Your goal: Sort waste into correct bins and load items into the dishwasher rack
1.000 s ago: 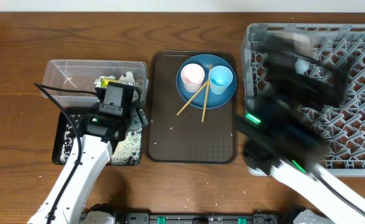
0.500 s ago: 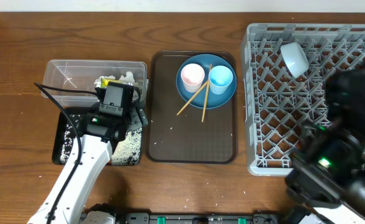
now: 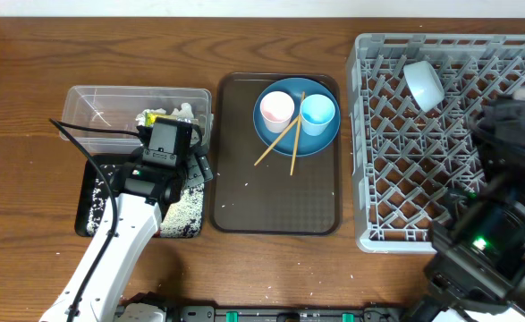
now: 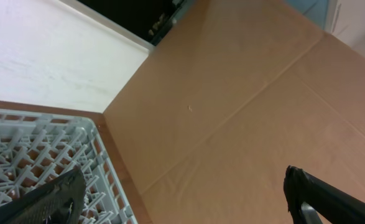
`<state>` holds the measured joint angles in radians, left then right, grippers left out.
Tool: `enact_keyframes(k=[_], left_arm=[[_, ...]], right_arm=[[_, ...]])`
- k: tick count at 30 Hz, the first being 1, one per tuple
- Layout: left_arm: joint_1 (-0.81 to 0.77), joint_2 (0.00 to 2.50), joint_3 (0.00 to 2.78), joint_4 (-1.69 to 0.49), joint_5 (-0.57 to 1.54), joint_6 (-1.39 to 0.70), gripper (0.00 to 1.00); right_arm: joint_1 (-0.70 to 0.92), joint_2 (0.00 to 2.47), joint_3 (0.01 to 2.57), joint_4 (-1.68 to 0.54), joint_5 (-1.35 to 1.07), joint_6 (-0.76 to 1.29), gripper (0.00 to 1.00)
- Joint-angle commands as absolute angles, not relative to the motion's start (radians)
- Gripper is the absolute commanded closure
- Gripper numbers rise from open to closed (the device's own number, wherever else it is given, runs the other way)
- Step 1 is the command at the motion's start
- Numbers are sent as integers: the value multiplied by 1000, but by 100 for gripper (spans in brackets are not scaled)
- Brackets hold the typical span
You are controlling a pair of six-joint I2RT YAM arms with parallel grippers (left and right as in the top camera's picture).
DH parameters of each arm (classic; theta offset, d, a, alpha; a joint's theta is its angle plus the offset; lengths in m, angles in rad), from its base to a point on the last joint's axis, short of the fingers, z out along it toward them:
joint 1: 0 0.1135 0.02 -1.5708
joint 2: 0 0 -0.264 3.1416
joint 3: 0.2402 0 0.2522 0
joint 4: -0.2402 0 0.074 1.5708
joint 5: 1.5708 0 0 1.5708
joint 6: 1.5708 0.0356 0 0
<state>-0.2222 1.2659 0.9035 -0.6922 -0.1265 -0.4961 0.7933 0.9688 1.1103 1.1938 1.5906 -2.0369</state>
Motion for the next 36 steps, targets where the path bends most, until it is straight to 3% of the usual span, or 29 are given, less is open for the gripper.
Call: enact_keyframes(k=[1, 26, 29, 36], left_arm=[[-216, 1253, 900, -696, -130, -484, 10], [-216, 1253, 900, -695, -120, -484, 9], [-216, 1253, 900, -695, -120, -484, 10], [-216, 1253, 900, -695, -120, -484, 9]], right_arm=[[800, 960, 1111, 1192, 1583, -2054, 1], [800, 1329, 1111, 1156, 1583, -2016, 1], [800, 1349, 1111, 1097, 1582, -2142, 1], [831, 1353, 1111, 855, 1583, -2035, 1]])
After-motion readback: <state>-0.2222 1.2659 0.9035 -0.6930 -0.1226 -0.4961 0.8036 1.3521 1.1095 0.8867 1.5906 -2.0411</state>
